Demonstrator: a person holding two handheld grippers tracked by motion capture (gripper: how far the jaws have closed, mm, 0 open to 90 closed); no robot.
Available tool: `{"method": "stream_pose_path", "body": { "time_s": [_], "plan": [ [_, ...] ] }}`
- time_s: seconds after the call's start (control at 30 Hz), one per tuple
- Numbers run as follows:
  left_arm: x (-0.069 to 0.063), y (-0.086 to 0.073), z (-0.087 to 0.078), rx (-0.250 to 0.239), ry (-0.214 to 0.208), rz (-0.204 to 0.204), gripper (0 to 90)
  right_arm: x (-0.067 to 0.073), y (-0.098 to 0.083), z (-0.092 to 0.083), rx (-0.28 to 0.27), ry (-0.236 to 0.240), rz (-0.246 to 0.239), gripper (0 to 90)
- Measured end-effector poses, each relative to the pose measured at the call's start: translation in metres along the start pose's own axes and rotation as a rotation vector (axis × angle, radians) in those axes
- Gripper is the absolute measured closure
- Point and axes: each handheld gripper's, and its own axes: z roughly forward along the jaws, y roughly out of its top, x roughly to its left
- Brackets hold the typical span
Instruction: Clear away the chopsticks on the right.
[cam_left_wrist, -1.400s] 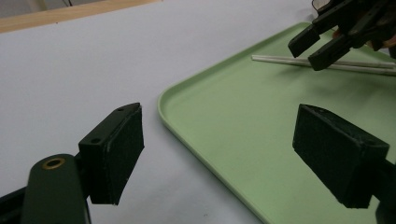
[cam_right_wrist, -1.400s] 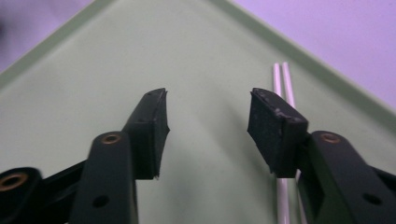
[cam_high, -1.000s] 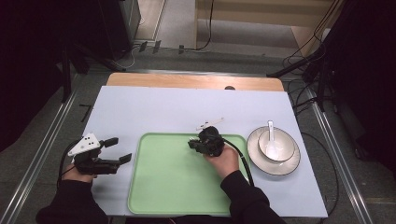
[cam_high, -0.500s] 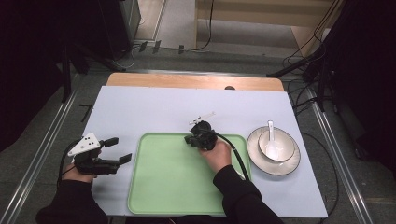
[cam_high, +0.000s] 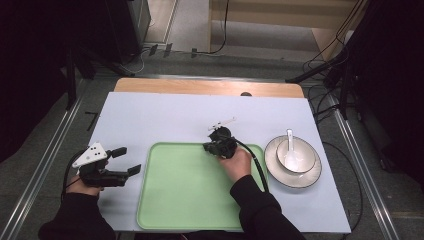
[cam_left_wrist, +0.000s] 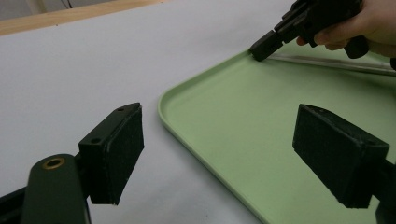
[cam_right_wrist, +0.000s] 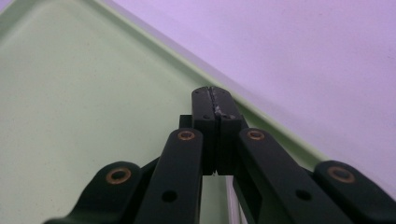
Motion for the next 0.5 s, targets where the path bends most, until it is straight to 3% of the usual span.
{"method": "stream_pose_path", "body": {
  "time_s": [0.5],
  "plan": [
    [0.0,0.0,0.0,0.0,0.0,0.0,16.7,-0.014,-0.01,-0.01,-0.009,0.004,0.048,90.0]
  ]
}}
